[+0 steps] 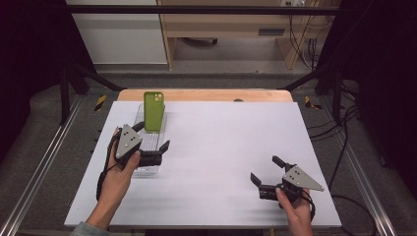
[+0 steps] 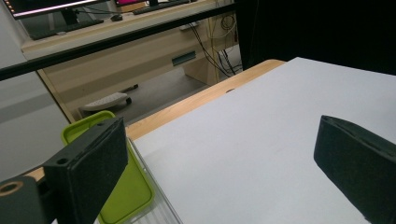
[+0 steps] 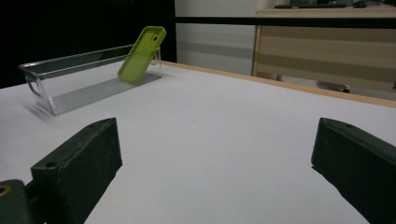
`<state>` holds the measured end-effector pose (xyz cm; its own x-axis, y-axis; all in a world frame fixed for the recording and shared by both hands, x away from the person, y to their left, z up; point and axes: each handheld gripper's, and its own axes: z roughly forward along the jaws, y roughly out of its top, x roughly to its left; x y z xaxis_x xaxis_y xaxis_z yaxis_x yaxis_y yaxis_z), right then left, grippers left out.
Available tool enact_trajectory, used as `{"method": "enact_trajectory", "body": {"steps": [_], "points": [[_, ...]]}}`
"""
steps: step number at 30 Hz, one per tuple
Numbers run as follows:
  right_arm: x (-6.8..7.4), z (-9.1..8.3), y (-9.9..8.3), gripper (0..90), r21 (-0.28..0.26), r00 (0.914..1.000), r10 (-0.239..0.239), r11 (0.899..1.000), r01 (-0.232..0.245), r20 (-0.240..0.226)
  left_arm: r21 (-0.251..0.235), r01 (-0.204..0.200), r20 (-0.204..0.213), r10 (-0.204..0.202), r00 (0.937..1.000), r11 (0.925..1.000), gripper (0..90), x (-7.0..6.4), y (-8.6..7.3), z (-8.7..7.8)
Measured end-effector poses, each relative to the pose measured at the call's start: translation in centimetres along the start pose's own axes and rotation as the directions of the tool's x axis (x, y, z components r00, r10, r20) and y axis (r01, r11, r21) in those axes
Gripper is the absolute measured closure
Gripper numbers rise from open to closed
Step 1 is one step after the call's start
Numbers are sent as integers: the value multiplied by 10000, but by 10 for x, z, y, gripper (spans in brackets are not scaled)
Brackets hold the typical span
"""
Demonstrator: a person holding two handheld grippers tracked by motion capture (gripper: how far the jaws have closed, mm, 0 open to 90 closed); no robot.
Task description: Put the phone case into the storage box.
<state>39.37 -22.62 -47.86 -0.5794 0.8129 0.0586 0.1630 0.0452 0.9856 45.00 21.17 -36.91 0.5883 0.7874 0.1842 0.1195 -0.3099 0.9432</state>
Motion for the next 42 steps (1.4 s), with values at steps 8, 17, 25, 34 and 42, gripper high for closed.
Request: {"method": "enact_trajectory", "body": {"steps": [8,17,25,34,42], "points": [[0,0,0,18,-46,10000,0,10000,0,-3,-35,112,-81,-113,9999,9999,24,-1,-5,-8],[-1,-1,0,18,-26,10000,-36,10000,36,29,-256,309,-139,-312,9994,9992,24,0,-7,-21],[-1,-1,0,17,-38,10000,-16,10000,16,41,-589,419,-247,-435,9987,9974,24,1,-7,-30],[-1,-1,0,16,-22,10000,-7,10000,7,56,-672,714,-360,-739,9966,9952,24,6,-14,-40],[-1,-2,0,15,-60,10000,-30,10000,30,46,-701,888,-528,-926,9943,9936,24,13,-21,-48]]}}
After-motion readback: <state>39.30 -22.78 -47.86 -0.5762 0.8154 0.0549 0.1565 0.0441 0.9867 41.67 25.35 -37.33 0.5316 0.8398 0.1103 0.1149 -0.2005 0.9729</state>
